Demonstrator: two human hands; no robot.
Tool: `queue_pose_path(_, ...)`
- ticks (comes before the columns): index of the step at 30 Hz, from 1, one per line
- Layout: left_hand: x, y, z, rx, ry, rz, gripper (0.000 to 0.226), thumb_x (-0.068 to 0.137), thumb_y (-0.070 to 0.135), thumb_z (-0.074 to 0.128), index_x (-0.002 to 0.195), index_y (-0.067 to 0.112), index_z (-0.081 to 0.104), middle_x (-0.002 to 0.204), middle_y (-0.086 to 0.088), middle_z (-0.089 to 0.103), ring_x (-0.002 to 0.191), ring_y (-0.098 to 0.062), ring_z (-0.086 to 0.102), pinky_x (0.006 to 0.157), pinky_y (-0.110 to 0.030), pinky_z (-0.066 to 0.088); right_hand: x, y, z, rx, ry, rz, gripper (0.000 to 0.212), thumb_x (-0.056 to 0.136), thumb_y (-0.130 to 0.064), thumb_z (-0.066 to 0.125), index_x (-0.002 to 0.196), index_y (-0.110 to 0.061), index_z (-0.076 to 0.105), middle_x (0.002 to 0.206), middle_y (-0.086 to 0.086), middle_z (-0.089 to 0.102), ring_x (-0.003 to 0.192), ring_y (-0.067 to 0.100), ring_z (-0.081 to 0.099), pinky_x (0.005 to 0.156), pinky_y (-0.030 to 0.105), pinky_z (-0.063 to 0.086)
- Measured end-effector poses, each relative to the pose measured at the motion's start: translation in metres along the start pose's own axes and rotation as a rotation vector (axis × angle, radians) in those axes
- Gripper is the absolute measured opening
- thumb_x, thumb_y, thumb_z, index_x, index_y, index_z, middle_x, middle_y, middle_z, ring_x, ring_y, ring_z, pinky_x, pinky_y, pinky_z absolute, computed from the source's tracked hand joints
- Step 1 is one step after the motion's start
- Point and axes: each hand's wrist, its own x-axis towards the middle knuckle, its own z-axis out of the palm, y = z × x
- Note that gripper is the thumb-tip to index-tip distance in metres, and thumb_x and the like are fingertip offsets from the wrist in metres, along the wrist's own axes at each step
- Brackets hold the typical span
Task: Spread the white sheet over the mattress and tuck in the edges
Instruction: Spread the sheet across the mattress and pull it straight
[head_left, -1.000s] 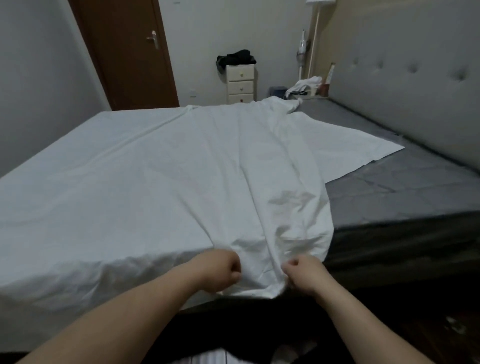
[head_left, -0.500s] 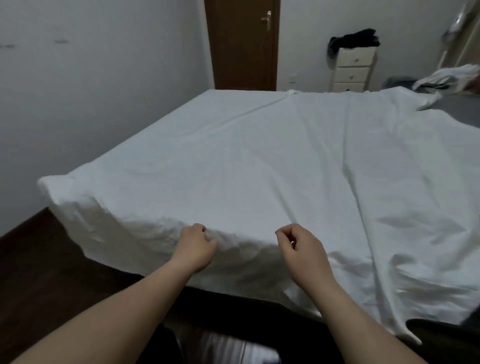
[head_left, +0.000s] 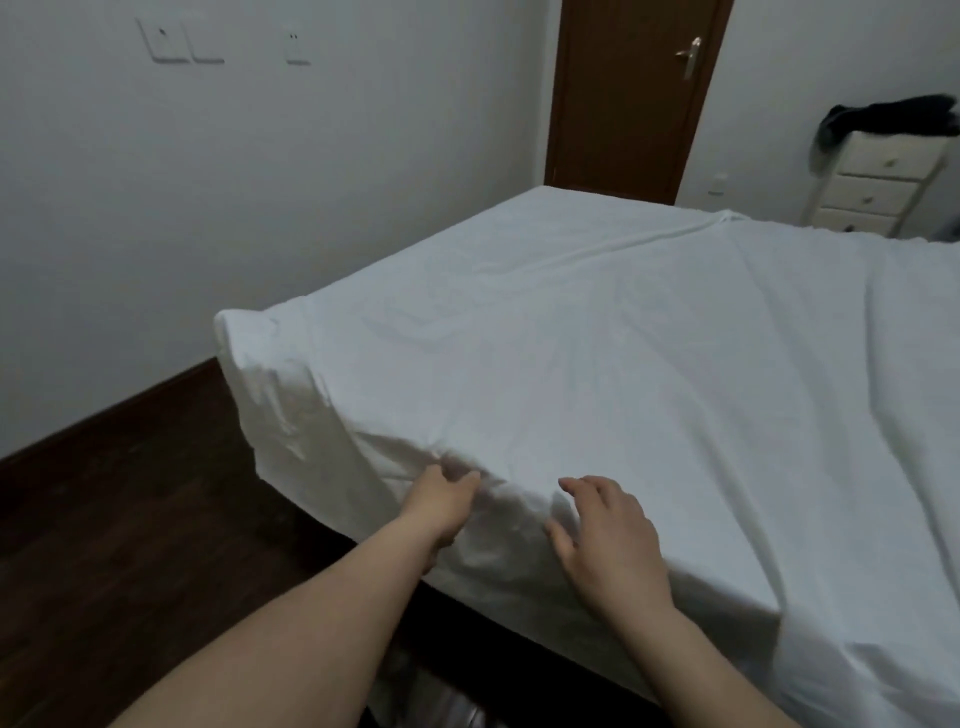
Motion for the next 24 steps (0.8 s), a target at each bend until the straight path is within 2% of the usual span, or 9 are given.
queue_pose_path(1, 0.004, 0.000, 0.002, -0.078, -0.013, -0.035, 0.039, 0.096, 0.050, 0.057, 0.123, 0.022, 0.051, 0.108, -0.002, 0.063, 0.094, -0.025, 0.068, 0.071, -0.036, 0.054, 0.006, -0.003, 0.003, -0.076, -0.026, -0.020, 0.042, 0.090, -0.048, 0.068, 0.128, -0.030, 0.065, 0.124, -0.002, 0.063, 0.112, 0.028, 0.059, 0.087, 0.043, 0.051)
queue_pose_path(2, 0.007, -0.001, 0.006, -0.137, -0.028, -0.062, 0.034, 0.099, 0.048, 0.055, 0.119, 0.021, 0.052, 0.103, -0.001, 0.063, 0.088, -0.022, 0.067, 0.067, -0.034, 0.050, 0.008, -0.004, 0.005, -0.142, -0.038, -0.037, 0.036, 0.088, -0.049, 0.069, 0.120, -0.032, 0.067, 0.115, -0.003, 0.065, 0.105, 0.027, 0.061, 0.080, 0.042, 0.050)
queue_pose_path(4, 0.015, 0.000, 0.012, -0.216, -0.061, -0.091, 0.038, 0.100, 0.050, 0.053, 0.117, 0.016, 0.058, 0.100, -0.002, 0.066, 0.079, -0.019, 0.065, 0.064, -0.032, 0.045, 0.014, -0.005, 0.010, -0.187, -0.012, -0.058, 0.017, 0.086, -0.041, 0.073, 0.100, -0.030, 0.070, 0.096, -0.004, 0.063, 0.089, 0.027, 0.061, 0.067, 0.040, 0.048)
queue_pose_path(6, 0.021, 0.002, 0.015, -0.267, -0.067, -0.083, 0.040, 0.101, 0.049, 0.052, 0.109, 0.012, 0.063, 0.094, -0.002, 0.066, 0.071, -0.016, 0.062, 0.059, -0.029, 0.041, 0.019, -0.004, 0.012, -0.153, 0.025, -0.025, 0.005, 0.088, -0.032, 0.073, 0.088, -0.029, 0.068, 0.086, -0.006, 0.058, 0.081, 0.026, 0.058, 0.061, 0.038, 0.046)
queue_pose_path(9, 0.029, 0.005, 0.014, -0.253, -0.057, -0.079, 0.040, 0.103, 0.044, 0.050, 0.098, 0.008, 0.065, 0.081, -0.004, 0.068, 0.065, -0.017, 0.058, 0.055, -0.027, 0.038, 0.023, -0.003, 0.012, -0.092, 0.022, 0.023, 0.008, 0.093, -0.033, 0.067, 0.087, -0.028, 0.066, 0.085, -0.009, 0.054, 0.082, 0.022, 0.055, 0.065, 0.039, 0.047)
queue_pose_path(12, 0.036, 0.007, 0.012, -0.215, -0.035, -0.064, 0.032, 0.105, 0.040, 0.048, 0.108, 0.011, 0.060, 0.075, -0.004, 0.072, 0.058, -0.015, 0.062, 0.050, -0.023, 0.038, 0.024, -0.003, 0.009, 0.014, -0.013, 0.039, 0.013, 0.095, -0.036, 0.065, 0.085, -0.028, 0.065, 0.088, -0.010, 0.054, 0.088, 0.018, 0.055, 0.072, 0.039, 0.050)
queue_pose_path(17, 0.032, 0.013, 0.006, -0.177, -0.086, -0.060, 0.027, 0.106, 0.037, 0.049, 0.112, 0.011, 0.057, 0.072, -0.001, 0.071, 0.054, -0.012, 0.061, 0.050, -0.022, 0.038, 0.028, -0.001, 0.002, 0.100, -0.074, 0.085, 0.015, 0.097, -0.038, 0.062, 0.083, -0.031, 0.060, 0.089, -0.012, 0.053, 0.089, 0.011, 0.054, 0.076, 0.035, 0.050)
queue_pose_path(21, 0.026, 0.015, -0.002, -0.160, -0.098, -0.042, 0.021, 0.104, 0.034, 0.053, 0.100, 0.013, 0.057, 0.063, 0.003, 0.068, 0.049, -0.010, 0.059, 0.052, -0.022, 0.038, 0.029, -0.002, -0.006, 0.160, -0.123, 0.111, 0.015, 0.099, -0.038, 0.060, 0.085, -0.032, 0.059, 0.092, -0.014, 0.056, 0.089, 0.007, 0.055, 0.078, 0.033, 0.050)
queue_pose_path(24, 0.018, 0.015, -0.011, -0.124, -0.122, -0.043, 0.022, 0.104, 0.032, 0.055, 0.088, 0.016, 0.055, 0.055, 0.006, 0.064, 0.048, -0.010, 0.057, 0.054, -0.021, 0.037, 0.018, -0.006, -0.011, 0.124, -0.157, 0.058, 0.013, 0.101, -0.036, 0.055, 0.089, -0.031, 0.057, 0.095, -0.013, 0.057, 0.091, 0.011, 0.057, 0.081, 0.036, 0.051)
